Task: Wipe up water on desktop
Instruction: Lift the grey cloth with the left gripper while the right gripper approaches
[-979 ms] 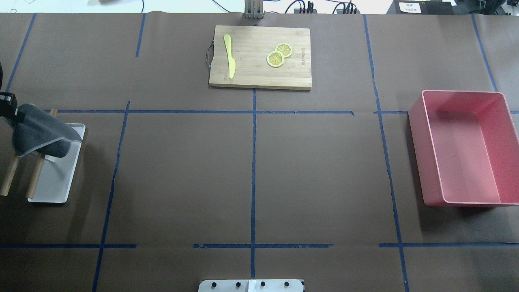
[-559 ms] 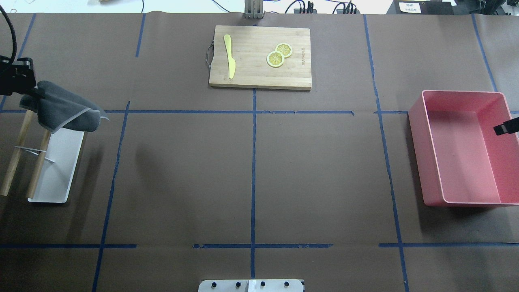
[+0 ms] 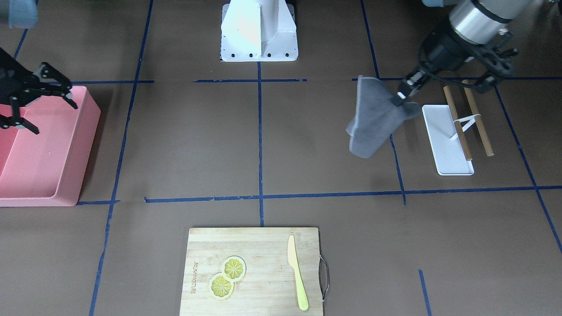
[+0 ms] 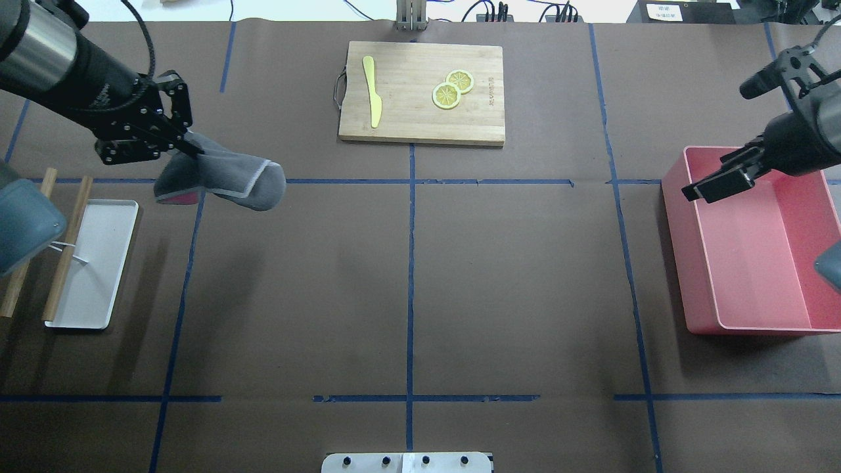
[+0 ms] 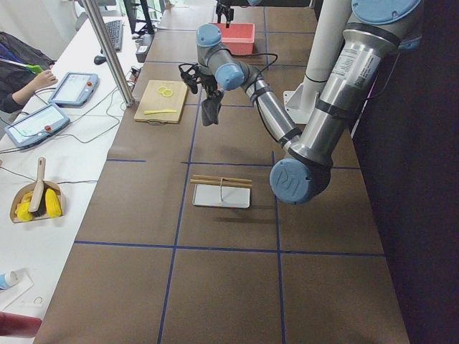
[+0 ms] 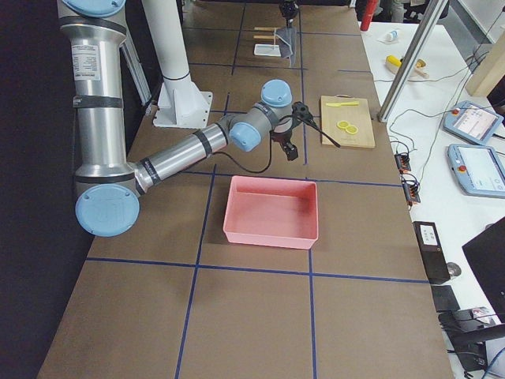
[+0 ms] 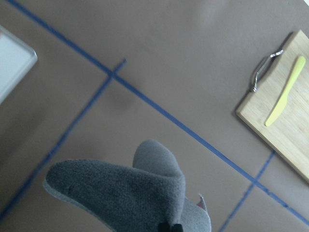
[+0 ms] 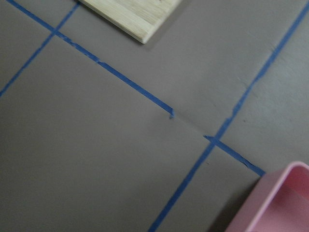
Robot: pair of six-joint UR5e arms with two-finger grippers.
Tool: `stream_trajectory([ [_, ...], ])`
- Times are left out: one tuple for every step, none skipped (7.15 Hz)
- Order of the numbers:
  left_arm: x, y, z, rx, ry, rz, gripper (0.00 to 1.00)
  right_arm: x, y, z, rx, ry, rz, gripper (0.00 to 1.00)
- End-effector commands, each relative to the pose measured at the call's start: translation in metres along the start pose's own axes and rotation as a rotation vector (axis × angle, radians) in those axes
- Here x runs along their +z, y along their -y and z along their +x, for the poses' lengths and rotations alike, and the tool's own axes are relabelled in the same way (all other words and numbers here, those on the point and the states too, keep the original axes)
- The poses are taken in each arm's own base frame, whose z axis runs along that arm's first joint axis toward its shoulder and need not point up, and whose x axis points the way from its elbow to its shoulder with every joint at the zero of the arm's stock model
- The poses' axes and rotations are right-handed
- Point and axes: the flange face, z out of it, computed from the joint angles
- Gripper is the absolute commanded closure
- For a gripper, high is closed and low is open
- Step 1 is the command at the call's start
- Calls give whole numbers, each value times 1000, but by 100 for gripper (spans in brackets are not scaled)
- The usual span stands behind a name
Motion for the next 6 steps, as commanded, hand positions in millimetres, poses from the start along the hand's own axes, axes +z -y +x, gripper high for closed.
stream_trajectory([
  [9, -54, 35, -166, -28, -52, 100, 30, 47, -79, -167, 19, 80, 0],
  [13, -71, 47, -211, -41, -50, 100, 48, 70, -128, -239, 35, 111, 0],
  [24, -86, 63, -255, -47, -43, 100, 54, 92, -174, -299, 39, 166, 0],
  [35, -97, 75, -294, -49, -36, 100, 55, 105, -209, -338, 55, 205, 0],
  [42, -106, 78, -318, -52, -32, 100, 55, 113, -236, -370, 63, 239, 0],
  [49, -116, 81, -336, -70, -30, 100, 55, 119, -261, -393, 74, 267, 0],
])
